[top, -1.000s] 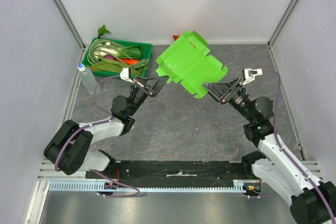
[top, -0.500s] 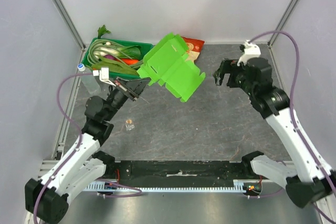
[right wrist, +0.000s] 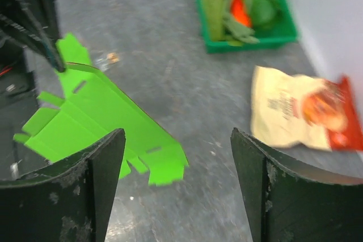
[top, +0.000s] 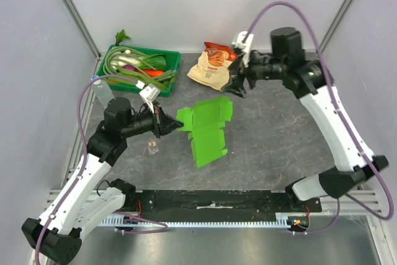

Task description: Fold the paper box

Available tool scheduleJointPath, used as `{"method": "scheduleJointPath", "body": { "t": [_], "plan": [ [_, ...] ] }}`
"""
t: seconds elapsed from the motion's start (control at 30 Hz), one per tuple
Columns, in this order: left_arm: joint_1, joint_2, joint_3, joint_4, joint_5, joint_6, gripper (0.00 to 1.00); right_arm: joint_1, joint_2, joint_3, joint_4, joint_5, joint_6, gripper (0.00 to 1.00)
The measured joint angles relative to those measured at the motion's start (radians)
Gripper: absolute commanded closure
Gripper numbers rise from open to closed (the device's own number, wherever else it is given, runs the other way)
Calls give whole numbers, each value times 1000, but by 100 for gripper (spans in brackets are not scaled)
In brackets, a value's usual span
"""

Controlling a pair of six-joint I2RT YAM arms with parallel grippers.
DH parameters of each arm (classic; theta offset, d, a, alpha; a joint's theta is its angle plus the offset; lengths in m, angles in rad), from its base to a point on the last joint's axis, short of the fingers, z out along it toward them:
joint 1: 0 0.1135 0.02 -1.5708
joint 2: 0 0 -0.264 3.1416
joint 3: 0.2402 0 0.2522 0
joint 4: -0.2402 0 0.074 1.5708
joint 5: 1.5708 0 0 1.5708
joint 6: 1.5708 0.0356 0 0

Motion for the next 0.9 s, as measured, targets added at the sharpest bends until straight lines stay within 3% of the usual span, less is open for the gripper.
{"method": "scheduleJointPath", "body": {
  "t": [0.2, 0.37, 0.47, 0.57, 0.6, 0.63, 0.67, 0.7, 0.8, 0.87, 0.9],
  "plan": [
    [0, 6, 26, -98, 139, 78, 98, 146, 166, -32, -128, -184, -142, 28],
    [0, 45, 58, -142, 244, 127, 98, 157, 187, -110, -178, -280, -205, 35],
    [0, 58, 61, -156, 278, 151, 98, 153, 175, -158, -182, -359, -243, 49],
    [0, 60, 61, -167, 296, 169, 98, 153, 145, -235, -186, -441, -282, 71],
    [0, 60, 63, -169, 303, 175, 98, 153, 134, -262, -191, -466, -295, 95],
    [0, 60, 64, -171, 305, 179, 98, 153, 120, -296, -190, -495, -304, 100],
    [0, 60, 66, -173, 306, 185, 95, 153, 109, -322, -192, -515, -322, 100],
    [0, 60, 66, -174, 306, 189, 78, 153, 97, -346, -198, -540, -321, 100],
    [-6, 48, 69, -180, 267, 195, 60, 154, 65, -383, -172, -571, -294, 100],
    [-4, 13, 70, -182, 168, 183, 54, 153, 21, -433, -60, -549, -159, 100],
    [-3, -11, 69, -181, 125, 171, 45, 153, -13, -474, 18, -511, -75, 100]
  ]
}}
